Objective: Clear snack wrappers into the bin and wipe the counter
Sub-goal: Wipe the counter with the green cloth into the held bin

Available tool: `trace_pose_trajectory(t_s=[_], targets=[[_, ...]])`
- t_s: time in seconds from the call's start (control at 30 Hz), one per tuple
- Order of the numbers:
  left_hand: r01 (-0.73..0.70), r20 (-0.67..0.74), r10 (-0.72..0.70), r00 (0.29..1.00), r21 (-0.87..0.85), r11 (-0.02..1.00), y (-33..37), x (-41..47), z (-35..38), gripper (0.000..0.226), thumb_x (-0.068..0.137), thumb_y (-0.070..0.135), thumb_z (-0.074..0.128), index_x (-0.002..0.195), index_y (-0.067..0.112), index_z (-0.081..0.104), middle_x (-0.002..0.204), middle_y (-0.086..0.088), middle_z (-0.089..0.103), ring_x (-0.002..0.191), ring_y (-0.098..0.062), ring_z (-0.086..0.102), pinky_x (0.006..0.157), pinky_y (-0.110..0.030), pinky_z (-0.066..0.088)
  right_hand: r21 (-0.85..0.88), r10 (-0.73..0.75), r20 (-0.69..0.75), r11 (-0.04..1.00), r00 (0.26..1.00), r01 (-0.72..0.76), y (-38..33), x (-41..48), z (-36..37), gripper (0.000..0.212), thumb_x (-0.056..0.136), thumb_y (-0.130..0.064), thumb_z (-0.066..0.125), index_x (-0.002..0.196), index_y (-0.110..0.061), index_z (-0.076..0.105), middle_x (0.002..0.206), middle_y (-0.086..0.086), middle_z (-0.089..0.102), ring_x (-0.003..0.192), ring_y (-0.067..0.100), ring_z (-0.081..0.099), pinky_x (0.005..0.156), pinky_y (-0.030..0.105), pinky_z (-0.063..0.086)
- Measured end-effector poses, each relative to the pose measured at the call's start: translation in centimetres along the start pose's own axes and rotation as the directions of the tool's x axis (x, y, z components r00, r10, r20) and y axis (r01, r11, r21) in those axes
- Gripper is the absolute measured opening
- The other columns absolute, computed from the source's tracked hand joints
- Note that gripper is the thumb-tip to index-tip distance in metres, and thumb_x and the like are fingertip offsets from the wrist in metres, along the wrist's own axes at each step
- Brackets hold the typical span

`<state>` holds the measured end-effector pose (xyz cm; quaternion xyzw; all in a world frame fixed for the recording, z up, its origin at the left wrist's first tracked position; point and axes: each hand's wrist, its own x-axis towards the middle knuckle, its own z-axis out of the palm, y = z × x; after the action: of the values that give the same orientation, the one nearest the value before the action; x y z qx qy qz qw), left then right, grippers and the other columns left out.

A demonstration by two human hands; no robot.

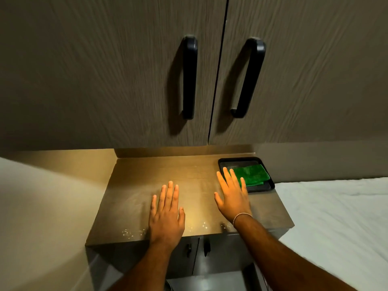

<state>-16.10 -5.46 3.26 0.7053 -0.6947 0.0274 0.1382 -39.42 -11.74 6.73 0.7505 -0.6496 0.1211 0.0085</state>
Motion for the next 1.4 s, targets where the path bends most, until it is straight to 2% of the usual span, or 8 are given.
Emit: trace_pose_trajectory(t_s=[0.17,0.4,0.53,0.7,0.83,0.97,1.3,1.4], targets=[[-0.020,0.026,0.020,0.999,-0.011,1.000,0.9,0.4,1.6,0.078,0.101,0.046,0.040,0.169,0.022,0.012,0.178,-0.003,0.006,0.165,-0.023,0.006,0.131,-0.051,0.011,0.001,0.061,0.033,0.998,0.998,-0.061,2.5,1.2,0.7,0.073,0.099,-0.044,0.049,0.163,-0.028,0.019,0.174,-0.001,0.009,0.161,0.021,0.003,0.129,0.052,0.008],[0.028,0.076,-0.030,0.997,0.033,0.999,1.0,-0.1,4.0,0.074,0.100,0.049,0.032,0.168,0.023,0.019,0.177,-0.004,0.014,0.164,-0.025,0.013,0.130,-0.049,0.005,0.047,0.189,0.149,0.979,0.971,-0.198,9.9,4.8,3.5,0.068,0.096,-0.025,0.055,0.160,-0.027,0.032,0.171,0.001,0.023,0.160,0.020,0.010,0.129,0.049,0.006],[0.077,0.100,-0.080,0.992,0.033,0.996,1.4,-0.4,4.7,0.075,0.098,0.049,0.033,0.167,0.022,0.023,0.176,-0.004,0.019,0.162,-0.026,0.018,0.129,-0.042,-0.010,0.012,0.142,0.266,0.988,0.953,-0.151,13.9,7.5,5.0,0.068,0.095,-0.023,0.058,0.158,-0.027,0.035,0.170,0.002,0.026,0.158,0.022,0.017,0.130,0.048,0.010],[0.101,0.099,-0.106,0.989,0.056,0.993,1.6,-0.7,4.7,0.074,0.099,0.048,0.034,0.166,0.019,0.026,0.175,-0.005,0.023,0.162,-0.027,0.022,0.130,-0.044,-0.004,-0.049,0.050,0.408,0.998,0.912,-0.033,17.1,10.1,7.1,0.070,0.094,-0.029,0.061,0.159,-0.031,0.034,0.170,0.001,0.025,0.157,0.023,0.022,0.128,0.048,0.013],[0.146,0.123,-0.156,0.980,0.085,0.986,1.1,-0.9,5.0,0.075,0.099,0.049,0.033,0.167,0.019,0.023,0.176,-0.006,0.020,0.162,-0.028,0.021,0.129,-0.051,0.013,-0.007,0.043,0.405,0.999,0.913,-0.044,18.3,11.4,8.5,0.066,0.094,-0.031,0.062,0.156,-0.033,0.038,0.167,0.000,0.033,0.150,0.027,0.036,0.125,0.047,0.027],[0.179,0.111,-0.187,0.976,0.082,0.980,1.0,-1.1,5.4,0.077,0.099,0.047,0.038,0.168,0.018,0.021,0.177,-0.006,0.019,0.163,-0.027,0.018,0.129,-0.053,0.014,0.024,0.028,0.361,0.999,0.932,-0.039,18.3,11.4,8.6,0.059,0.095,-0.025,0.062,0.152,-0.029,0.046,0.161,0.003,0.042,0.142,0.030,0.046,0.115,0.044,0.043],[0.206,0.126,-0.217,0.968,0.098,0.974,0.9,-2.4,5.3,0.076,0.100,0.048,0.040,0.168,0.018,0.022,0.176,-0.006,0.019,0.162,-0.027,0.021,0.127,-0.052,0.013,-0.038,0.000,0.336,0.999,0.942,0.013,17.5,11.9,8.0,0.051,0.094,-0.010,0.058,0.145,-0.014,0.053,0.149,0.014,0.052,0.135,0.036,0.050,0.102,0.045,0.052],[0.204,0.123,-0.218,0.968,0.115,0.972,0.3,-3.1,5.0,0.077,0.101,0.048,0.041,0.168,0.018,0.020,0.177,-0.005,0.017,0.162,-0.026,0.020,0.128,-0.049,0.007,-0.044,0.015,0.333,0.999,0.943,0.000,17.4,12.7,7.4,0.049,0.094,-0.008,0.057,0.142,-0.014,0.054,0.145,0.018,0.055,0.132,0.039,0.053,0.098,0.045,0.053]])
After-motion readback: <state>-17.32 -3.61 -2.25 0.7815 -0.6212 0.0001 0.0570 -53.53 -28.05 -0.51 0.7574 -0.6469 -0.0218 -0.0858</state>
